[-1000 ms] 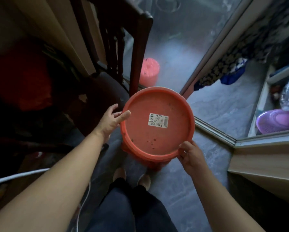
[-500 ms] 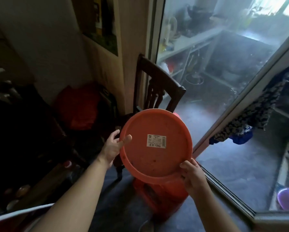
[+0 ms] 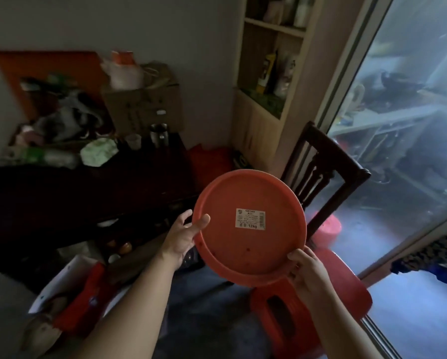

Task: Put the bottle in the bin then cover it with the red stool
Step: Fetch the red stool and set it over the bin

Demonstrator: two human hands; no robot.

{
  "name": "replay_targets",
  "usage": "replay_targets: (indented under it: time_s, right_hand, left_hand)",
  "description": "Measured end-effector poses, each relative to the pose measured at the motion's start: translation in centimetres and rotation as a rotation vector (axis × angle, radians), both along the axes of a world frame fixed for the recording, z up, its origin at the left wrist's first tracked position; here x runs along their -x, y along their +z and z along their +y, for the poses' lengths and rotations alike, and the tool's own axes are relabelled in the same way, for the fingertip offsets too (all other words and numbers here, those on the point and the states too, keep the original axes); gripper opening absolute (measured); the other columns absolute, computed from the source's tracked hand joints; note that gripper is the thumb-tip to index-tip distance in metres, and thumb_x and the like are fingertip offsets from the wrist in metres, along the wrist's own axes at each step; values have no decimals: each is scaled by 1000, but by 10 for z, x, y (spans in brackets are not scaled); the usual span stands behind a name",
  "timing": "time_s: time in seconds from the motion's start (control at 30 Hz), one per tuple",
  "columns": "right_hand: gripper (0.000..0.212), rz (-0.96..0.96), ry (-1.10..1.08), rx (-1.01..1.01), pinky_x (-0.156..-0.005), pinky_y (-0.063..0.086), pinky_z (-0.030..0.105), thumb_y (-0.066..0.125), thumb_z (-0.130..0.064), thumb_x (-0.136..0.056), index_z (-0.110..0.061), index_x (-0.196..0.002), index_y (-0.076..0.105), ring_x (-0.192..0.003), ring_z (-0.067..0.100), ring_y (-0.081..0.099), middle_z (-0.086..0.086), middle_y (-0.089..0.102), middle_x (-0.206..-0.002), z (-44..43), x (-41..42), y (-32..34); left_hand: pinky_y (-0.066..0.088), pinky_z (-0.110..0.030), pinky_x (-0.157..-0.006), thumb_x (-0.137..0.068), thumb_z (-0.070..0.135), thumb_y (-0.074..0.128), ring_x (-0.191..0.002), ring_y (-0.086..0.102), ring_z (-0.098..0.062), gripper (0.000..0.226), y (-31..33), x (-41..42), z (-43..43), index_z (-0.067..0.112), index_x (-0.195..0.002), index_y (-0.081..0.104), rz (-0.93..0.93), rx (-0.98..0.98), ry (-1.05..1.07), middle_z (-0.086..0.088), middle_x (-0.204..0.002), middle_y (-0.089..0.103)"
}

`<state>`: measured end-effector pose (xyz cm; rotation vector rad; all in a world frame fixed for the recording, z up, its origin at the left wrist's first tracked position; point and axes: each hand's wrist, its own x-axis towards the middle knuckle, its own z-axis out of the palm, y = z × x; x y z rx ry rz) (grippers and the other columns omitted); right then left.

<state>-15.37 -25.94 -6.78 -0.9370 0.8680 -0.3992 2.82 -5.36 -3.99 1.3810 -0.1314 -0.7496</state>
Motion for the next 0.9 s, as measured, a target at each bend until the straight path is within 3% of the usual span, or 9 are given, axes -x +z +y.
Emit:
replay_targets:
  time_s: [0.1, 0.23, 0.4, 0.5, 0.63, 0.7, 0.77, 0.83, 0.9]
  right_hand:
    - [24, 1, 52, 24, -57, 39, 31, 50, 8, -79, -14, -72, 53, -53, 20, 45, 5, 46, -58, 26, -14, 8]
    - [25, -24, 143, 48, -52, 38, 30, 49, 9, -80, -13, -68, 52, -48, 18, 43, 3, 46, -52, 50, -31, 17]
    - [24, -29, 261, 56, -53, 39, 31, 49, 8, -81, -13, -70, 51, -50, 20, 42, 3, 43, -53, 72, -48, 23]
    - [22, -39, 329, 50, -47, 37, 26, 48, 9, -82, -11, -73, 52, -51, 16, 40, 3, 41, -56, 85, -54, 27]
    - [20, -44, 424, 25, -44, 40, 24, 49, 8, -83, -9, -75, 53, -49, 15, 44, 3, 44, -57, 105, -61, 28]
    - [19, -43, 465, 20, -43, 43, 25, 49, 9, -83, -9, -79, 56, -47, 15, 49, 3, 49, -56, 117, -64, 29]
    - [18, -41, 501, 22, -47, 45, 28, 49, 9, -82, -8, -81, 56, -51, 17, 50, 5, 51, -60, 129, -69, 30]
    - [18, -43, 530, 12, -50, 45, 30, 49, 9, -82, -8, -80, 55, -55, 20, 50, 8, 49, -65, 142, -74, 31]
    - [19, -39, 554, 9, -50, 47, 30, 49, 8, -82, -9, -79, 56, -57, 21, 51, 8, 51, -66, 156, -80, 33]
  left_hand:
    - [53, -35, -80, -27, 64, 89, -99, 65, -17, 139, 9, 3, 36, 18, -146, 35, 14, 19, 89, -8, -124, 62]
    - [55, -25, -64, -20, 64, 89, -95, 68, -15, 118, 19, 11, 73, 26, -126, 51, 3, 45, 206, -5, -113, 68]
    - [56, -28, -65, -60, 40, 81, -99, 69, -22, 91, 18, 19, 112, 17, -140, 44, 41, 56, 340, -12, -120, 67]
    - [56, -28, -65, -76, 30, 75, -91, 71, -19, 56, 19, 29, 130, 18, -127, 55, -2, 2, 391, -10, -108, 72]
    - [55, -23, -57, -82, 26, 71, -76, 73, -12, 28, 18, 41, 153, 21, -108, 63, -27, -32, 466, -8, -101, 73]
    - [51, -17, -49, -85, 22, 68, -63, 71, -5, 13, 20, 47, 166, 21, -97, 64, -44, -41, 517, 0, -82, 75]
    - [55, -24, -58, -80, 24, 71, -74, 73, -12, 23, 22, 49, 181, 19, -102, 65, -71, -24, 530, 2, -78, 76]
    - [56, -34, -70, -69, 33, 76, -92, 72, -26, 43, 26, 51, 195, 19, -108, 65, -70, -14, 541, -3, -92, 76]
    - [56, -37, -76, -61, 41, 80, -99, 70, -29, 59, 27, 49, 213, 19, -113, 63, -76, -15, 569, -7, -102, 74]
